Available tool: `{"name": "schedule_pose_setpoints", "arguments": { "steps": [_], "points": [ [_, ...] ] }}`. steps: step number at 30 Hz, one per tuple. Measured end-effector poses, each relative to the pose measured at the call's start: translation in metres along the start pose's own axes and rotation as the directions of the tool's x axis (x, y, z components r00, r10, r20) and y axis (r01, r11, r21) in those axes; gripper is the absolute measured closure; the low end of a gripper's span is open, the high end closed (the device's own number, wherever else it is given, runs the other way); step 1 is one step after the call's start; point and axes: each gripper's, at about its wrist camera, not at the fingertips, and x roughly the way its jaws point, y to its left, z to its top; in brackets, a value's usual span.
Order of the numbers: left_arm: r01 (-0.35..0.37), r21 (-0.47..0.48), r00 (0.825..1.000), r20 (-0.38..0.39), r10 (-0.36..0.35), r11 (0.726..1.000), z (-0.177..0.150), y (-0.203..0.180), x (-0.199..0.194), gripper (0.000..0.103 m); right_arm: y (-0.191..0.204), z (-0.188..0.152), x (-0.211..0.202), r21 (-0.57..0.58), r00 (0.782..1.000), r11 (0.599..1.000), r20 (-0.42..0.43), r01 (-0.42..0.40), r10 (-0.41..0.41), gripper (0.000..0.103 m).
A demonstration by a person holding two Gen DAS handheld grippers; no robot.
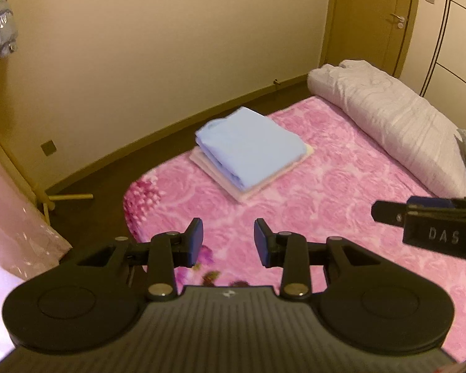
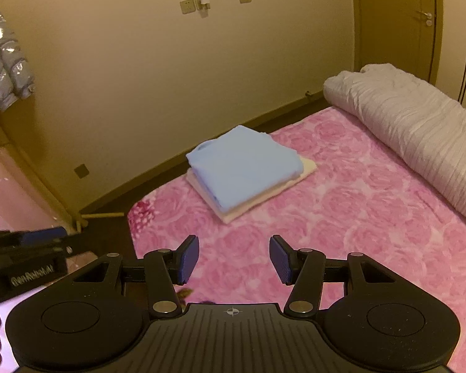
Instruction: Fold clothes
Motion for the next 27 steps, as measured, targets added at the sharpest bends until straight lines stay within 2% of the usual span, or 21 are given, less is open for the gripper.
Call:
{"name": "schedule_pose_setpoints", "arguments": {
  "steps": [5,10,27],
  "points": [
    [0.002,-0.028,1.000,-0.018,-0.002,1.000,-0.015,-0.018,-0.007,0.071,-0.016,-0.006,-0.014,-0.013,1.000,1.000,-0.008,-0.010,0.010,0.050],
    [-0.017,-0.054,0.999,-0.034,0.015,0.998,-0.016,-0.018,0.007,0.070,-0.025,-0.004,-0.008,-0.025,1.000,0.999,-0.014,-0.024,0.024,0.050],
    [-0.039,-0.108,0.993,-0.115,0.027,0.993,-0.001,-0.007,0.075,0.070,-0.034,0.016,0.079,-0.045,0.989,0.998,-0.142,-0.043,0.036,0.050]
  ]
}}
